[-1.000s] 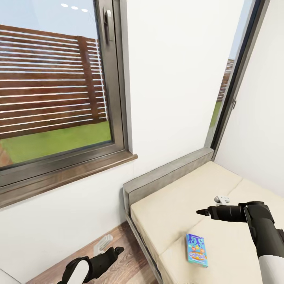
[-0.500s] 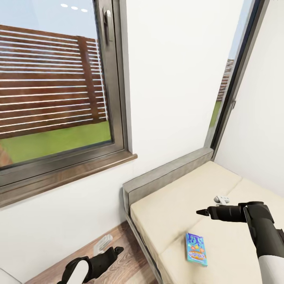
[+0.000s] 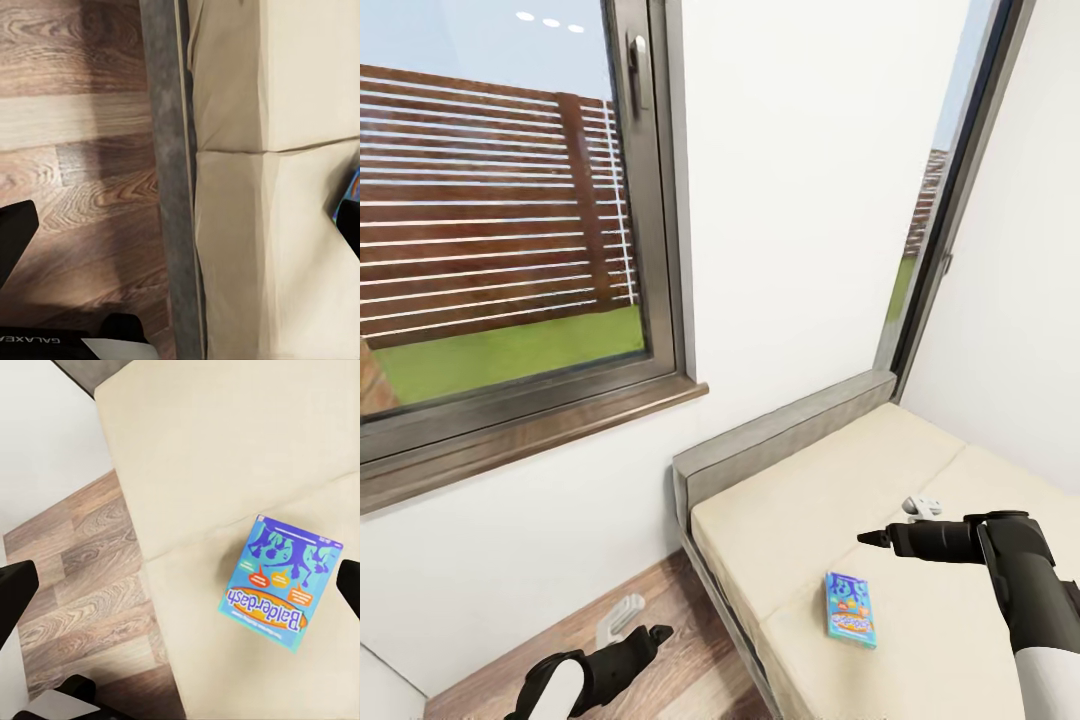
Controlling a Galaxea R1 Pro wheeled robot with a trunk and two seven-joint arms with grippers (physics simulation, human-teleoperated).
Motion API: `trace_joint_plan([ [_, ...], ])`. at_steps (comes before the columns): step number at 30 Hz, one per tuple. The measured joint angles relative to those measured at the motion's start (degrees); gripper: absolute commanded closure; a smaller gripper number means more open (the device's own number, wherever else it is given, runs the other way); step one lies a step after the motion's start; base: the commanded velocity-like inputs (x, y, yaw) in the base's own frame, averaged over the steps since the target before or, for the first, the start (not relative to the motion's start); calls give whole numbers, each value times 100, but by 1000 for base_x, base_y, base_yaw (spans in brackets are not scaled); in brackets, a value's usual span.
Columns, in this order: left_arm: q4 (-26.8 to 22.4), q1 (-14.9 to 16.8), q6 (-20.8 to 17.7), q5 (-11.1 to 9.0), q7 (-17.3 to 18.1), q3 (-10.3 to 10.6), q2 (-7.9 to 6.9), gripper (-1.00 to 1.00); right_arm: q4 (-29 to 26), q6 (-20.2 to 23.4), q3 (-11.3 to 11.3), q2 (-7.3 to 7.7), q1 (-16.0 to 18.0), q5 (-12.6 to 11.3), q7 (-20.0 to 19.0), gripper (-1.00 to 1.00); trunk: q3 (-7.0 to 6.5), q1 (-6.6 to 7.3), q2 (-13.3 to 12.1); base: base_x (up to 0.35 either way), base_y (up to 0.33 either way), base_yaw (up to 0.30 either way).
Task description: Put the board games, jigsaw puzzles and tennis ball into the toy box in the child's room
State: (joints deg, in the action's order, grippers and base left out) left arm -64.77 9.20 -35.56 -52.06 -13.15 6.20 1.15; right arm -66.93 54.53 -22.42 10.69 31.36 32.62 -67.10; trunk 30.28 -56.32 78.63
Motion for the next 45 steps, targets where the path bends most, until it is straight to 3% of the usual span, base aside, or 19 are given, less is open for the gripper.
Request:
trace_joint_plan([
  [39, -251, 36, -77, -105, -22, -34, 10, -100, 0, -1, -23, 71, 4, -25, -72, -100, 0, 1, 0, -5, 0, 0],
  [45, -269, 80, -52, -116, -41, -60, -23, -100, 34, -184, -65, 117, 32, 4, -72, -100, 89, -108, 199, 0, 0, 0],
])
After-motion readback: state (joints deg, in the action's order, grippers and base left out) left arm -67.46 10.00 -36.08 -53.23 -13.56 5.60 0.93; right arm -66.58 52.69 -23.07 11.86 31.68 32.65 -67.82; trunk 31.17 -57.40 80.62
